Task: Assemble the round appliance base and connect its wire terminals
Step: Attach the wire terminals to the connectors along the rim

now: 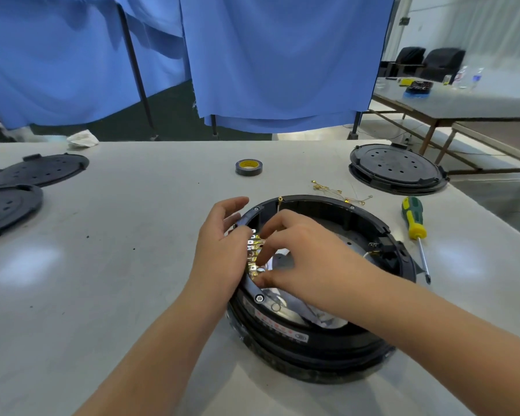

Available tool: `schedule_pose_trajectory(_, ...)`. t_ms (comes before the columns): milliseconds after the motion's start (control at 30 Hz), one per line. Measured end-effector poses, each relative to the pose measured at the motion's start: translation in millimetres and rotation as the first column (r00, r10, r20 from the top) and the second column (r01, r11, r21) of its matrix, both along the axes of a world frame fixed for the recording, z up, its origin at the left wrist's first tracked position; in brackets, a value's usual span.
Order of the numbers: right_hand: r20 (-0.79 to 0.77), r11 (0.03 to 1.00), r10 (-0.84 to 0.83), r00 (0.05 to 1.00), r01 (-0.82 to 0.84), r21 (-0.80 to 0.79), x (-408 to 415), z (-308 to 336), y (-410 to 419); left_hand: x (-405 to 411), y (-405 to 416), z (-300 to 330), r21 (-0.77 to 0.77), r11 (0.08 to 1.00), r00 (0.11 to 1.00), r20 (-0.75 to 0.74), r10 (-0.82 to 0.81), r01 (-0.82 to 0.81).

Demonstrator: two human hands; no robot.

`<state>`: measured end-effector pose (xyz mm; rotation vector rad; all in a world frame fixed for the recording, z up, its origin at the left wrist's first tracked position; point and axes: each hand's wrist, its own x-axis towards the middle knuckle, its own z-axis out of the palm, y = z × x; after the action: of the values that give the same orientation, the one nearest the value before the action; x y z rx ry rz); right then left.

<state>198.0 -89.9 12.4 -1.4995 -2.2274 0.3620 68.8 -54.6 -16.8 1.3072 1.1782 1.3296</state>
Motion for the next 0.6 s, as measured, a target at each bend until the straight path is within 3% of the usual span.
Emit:
schedule_pose_trajectory(167,-0.167,0.998,-0.07,0.984,0.069,-0.015,35,17,13,-3,17,12,-0.032,0.998,0.991,-0.128,-0.049,0.045)
schedule_pose_trajectory(333,-0.308,0.938,-0.32,0.896,0.345,0.03,98,19,48,0,35,22,-0.039,0.986,0.933,-0.318,-0.166,0.162)
schedule_pose_trajectory(467,-0.248,0.875,-0.482,0.84,0.476,-0.089,143,-2,80,-2,41,20,-0.047,0.984,0.929,-0.325,-0.176,0.17)
schedule_pose_trajectory(600,-0.028,0.846,-0.526,0.85,0.52,-0.115,160,-31,112,-3,42,14,-0.039,0.99,0.959,-0.246,-0.137,0.132)
